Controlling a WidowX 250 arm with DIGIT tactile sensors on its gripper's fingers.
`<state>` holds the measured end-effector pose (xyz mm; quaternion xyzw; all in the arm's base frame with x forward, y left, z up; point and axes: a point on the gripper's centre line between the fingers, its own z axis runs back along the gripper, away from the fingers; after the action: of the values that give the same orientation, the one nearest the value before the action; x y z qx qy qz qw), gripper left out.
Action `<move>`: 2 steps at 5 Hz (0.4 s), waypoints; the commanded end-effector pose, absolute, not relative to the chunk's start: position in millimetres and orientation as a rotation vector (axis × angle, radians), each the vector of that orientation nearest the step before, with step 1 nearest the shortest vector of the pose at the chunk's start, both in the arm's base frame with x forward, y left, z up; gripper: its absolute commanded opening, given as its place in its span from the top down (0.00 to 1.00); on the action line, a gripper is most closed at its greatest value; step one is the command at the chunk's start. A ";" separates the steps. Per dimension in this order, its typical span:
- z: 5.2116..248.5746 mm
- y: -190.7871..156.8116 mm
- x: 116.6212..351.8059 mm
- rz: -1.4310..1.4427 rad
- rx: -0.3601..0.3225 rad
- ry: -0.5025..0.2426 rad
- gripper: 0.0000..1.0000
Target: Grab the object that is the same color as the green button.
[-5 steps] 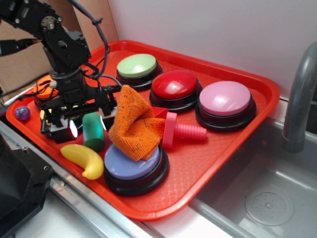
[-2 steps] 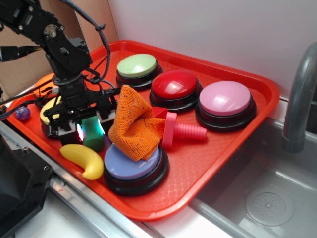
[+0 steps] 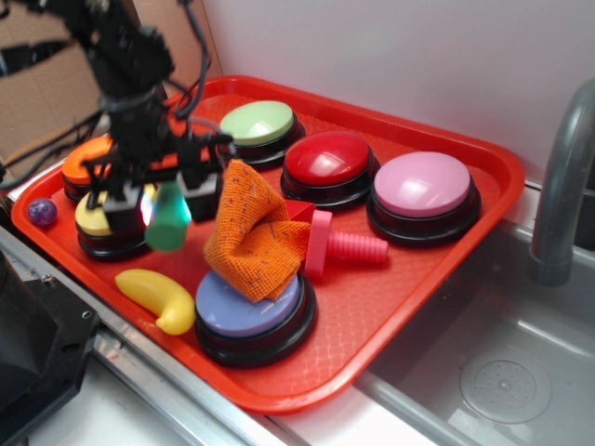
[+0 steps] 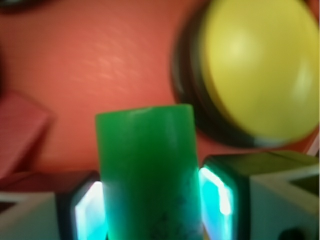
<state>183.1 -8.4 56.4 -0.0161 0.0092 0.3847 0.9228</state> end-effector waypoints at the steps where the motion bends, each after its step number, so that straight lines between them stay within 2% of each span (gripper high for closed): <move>1: 129.7 4.0 213.1 0.476 -0.026 -0.108 1.00; 2: 152.6 17.0 221.0 0.372 0.043 -0.171 1.00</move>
<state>215.6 16.3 136.7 0.0224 -0.0557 0.1828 0.9813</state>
